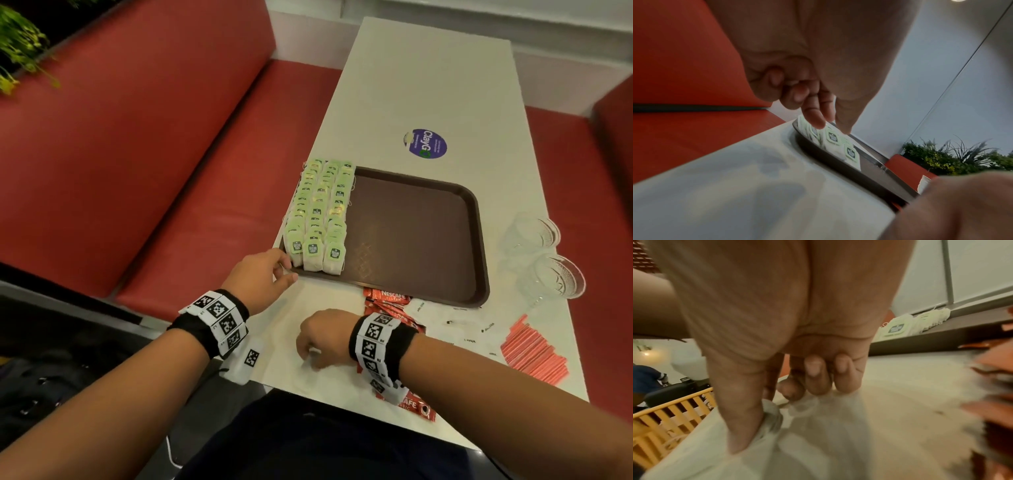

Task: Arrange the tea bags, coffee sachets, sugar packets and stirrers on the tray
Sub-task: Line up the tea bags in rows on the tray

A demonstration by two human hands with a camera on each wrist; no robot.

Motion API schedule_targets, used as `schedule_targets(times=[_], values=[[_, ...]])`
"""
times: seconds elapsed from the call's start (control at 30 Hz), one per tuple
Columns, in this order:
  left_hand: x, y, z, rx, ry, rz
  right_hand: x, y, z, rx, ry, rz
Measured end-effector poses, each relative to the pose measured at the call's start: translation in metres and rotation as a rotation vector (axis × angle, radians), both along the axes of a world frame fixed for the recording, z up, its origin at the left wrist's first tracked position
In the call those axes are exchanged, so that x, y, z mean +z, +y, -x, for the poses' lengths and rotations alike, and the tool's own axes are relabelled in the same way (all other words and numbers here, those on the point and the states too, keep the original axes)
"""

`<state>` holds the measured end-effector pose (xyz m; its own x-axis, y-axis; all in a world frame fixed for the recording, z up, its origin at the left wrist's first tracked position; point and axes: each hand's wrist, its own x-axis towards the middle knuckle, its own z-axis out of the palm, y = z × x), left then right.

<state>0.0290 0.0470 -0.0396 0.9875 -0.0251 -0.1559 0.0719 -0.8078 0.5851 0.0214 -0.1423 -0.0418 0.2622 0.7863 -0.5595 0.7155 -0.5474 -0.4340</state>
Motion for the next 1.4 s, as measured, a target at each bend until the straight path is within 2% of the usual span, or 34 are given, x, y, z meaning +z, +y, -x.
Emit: schedule_targets(times=[0.13, 0.27, 0.37, 0.53, 0.6, 0.7, 0.8, 0.9, 1.0, 1.17, 1.3, 1.4], values=[[-0.006, 0.002, 0.011, -0.157, 0.031, 0.012, -0.003, -0.005, -0.009, -0.09, -0.018, -0.05], [-0.001, 0.005, 0.01, -0.304, 0.073, -0.042, 0.008, -0.024, -0.034, -0.407, 0.04, -0.191], [0.01, -0.004, 0.008, -0.349, 0.032, 0.076, 0.021, -0.038, -0.051, -0.562, 0.056, -0.287], [0.02, -0.016, -0.011, -0.383, -0.132, 0.247, 0.027, -0.041, -0.064, -0.624, 0.127, -0.371], [0.02, -0.015, -0.02, -0.316, -0.127, 0.279, 0.025, -0.038, -0.067, -0.678, 0.137, -0.418], [0.014, -0.004, -0.038, -0.095, -0.076, 0.306, 0.016, -0.034, -0.075, -0.845, 0.049, -0.424], [0.007, 0.006, -0.058, 0.017, -0.017, 0.156, 0.003, -0.033, -0.086, -0.969, -0.087, -0.281], [0.001, 0.006, -0.071, 0.028, 0.058, 0.035, -0.006, -0.032, -0.093, -1.037, -0.115, -0.149], [-0.005, 0.005, -0.075, -0.003, 0.068, -0.033, -0.011, -0.029, -0.099, -1.096, -0.088, -0.14], [-0.009, 0.009, -0.072, 0.048, 0.019, -0.038, -0.015, -0.026, -0.102, -1.141, -0.091, -0.153], [-0.008, 0.012, -0.067, 0.059, 0.119, 0.024, -0.015, -0.024, -0.102, -1.141, -0.093, -0.152], [-0.011, 0.009, -0.066, 0.047, 0.118, 0.029, -0.016, -0.022, -0.102, -1.127, -0.091, -0.147]])
